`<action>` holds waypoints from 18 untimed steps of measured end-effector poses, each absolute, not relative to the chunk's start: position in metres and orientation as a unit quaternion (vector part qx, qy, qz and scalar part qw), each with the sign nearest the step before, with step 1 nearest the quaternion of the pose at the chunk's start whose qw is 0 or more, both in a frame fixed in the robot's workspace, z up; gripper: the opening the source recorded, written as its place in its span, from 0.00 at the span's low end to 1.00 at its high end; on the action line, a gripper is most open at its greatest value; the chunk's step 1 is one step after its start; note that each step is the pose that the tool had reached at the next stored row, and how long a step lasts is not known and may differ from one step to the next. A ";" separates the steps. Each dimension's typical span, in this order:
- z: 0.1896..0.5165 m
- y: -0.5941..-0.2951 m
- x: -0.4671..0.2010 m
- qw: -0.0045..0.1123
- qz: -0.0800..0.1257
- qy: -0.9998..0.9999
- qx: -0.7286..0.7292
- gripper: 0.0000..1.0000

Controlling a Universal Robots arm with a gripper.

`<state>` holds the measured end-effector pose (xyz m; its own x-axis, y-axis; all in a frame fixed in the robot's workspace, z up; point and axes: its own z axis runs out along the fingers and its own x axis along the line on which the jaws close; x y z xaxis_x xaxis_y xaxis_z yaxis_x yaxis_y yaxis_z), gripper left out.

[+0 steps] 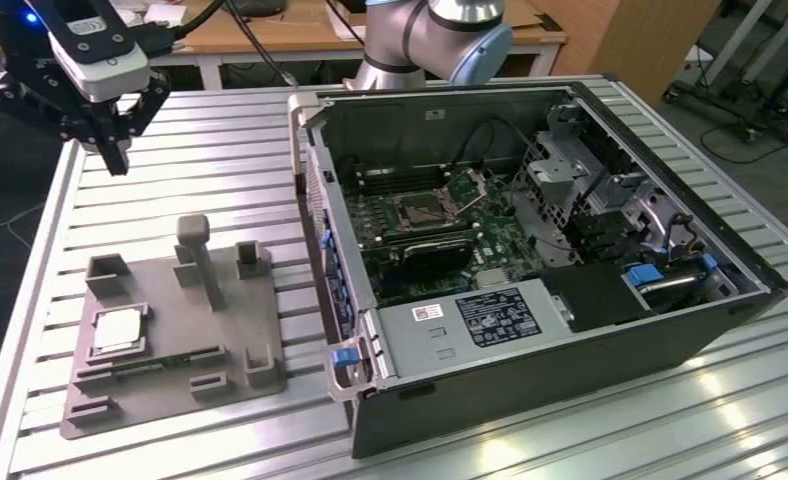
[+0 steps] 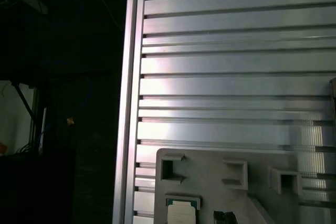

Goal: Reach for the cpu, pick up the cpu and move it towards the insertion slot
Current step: 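Reach for the cpu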

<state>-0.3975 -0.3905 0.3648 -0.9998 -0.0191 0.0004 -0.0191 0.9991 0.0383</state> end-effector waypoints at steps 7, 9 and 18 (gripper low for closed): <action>0.365 -0.391 -0.410 0.000 -0.019 -1.000 0.010 0.11; 0.365 -0.391 -0.414 0.000 -0.019 -1.000 0.010 0.11; 0.365 -0.391 -0.426 0.000 -0.019 -1.000 0.010 0.11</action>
<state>-0.4256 -0.3905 0.3646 -0.9998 -0.0191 0.0005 -0.0191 0.9991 0.0382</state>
